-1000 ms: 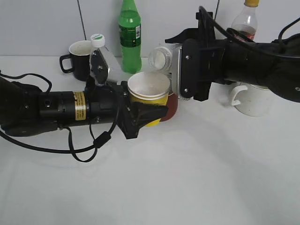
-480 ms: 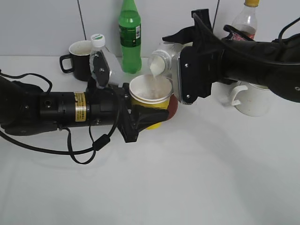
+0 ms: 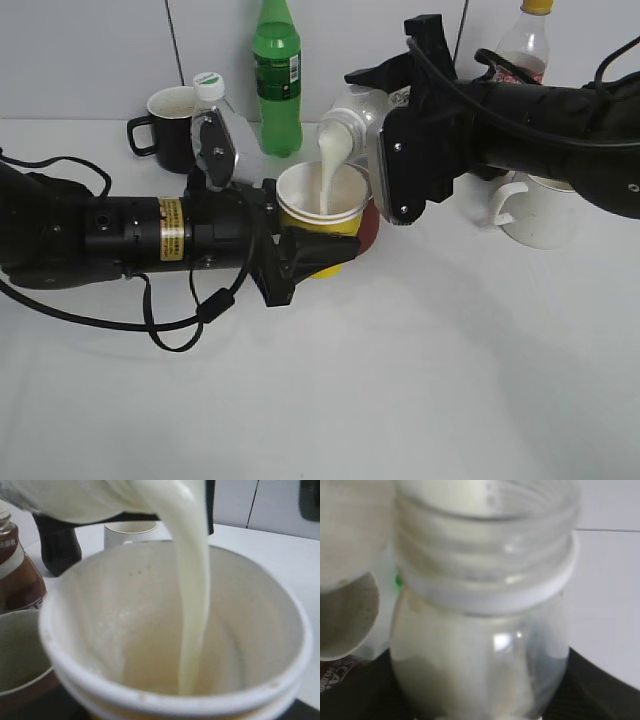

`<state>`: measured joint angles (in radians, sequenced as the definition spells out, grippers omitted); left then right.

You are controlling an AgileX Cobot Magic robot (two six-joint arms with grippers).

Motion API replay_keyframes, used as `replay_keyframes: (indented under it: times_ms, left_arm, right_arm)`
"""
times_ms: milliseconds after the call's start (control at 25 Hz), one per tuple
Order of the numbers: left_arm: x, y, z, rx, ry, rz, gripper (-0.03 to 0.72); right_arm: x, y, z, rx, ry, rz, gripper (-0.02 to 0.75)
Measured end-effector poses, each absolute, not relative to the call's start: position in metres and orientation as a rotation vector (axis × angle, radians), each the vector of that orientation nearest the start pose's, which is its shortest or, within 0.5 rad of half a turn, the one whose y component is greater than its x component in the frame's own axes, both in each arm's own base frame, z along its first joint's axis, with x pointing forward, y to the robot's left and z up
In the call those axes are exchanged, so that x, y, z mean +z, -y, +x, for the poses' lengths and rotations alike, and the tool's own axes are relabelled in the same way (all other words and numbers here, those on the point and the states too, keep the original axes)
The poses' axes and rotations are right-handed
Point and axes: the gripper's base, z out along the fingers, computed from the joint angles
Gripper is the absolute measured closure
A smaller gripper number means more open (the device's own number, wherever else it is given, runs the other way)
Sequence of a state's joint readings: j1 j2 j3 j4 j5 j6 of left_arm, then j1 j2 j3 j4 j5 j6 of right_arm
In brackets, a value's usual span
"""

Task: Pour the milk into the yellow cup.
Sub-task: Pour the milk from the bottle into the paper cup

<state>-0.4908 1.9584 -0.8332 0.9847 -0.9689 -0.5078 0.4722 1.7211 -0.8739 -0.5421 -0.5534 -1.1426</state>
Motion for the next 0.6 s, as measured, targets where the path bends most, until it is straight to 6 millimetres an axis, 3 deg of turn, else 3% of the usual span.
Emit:
replay_keyframes:
  times_ms: [600]
  left_arm:
    - [0.1413, 0.2204, 0.2796, -0.921, -1.582, 1.119, 0.274]
  right_arm:
    - [0.2170, -0.1865, 0.3108, -0.560, -0.748, -1.706, 0.289]
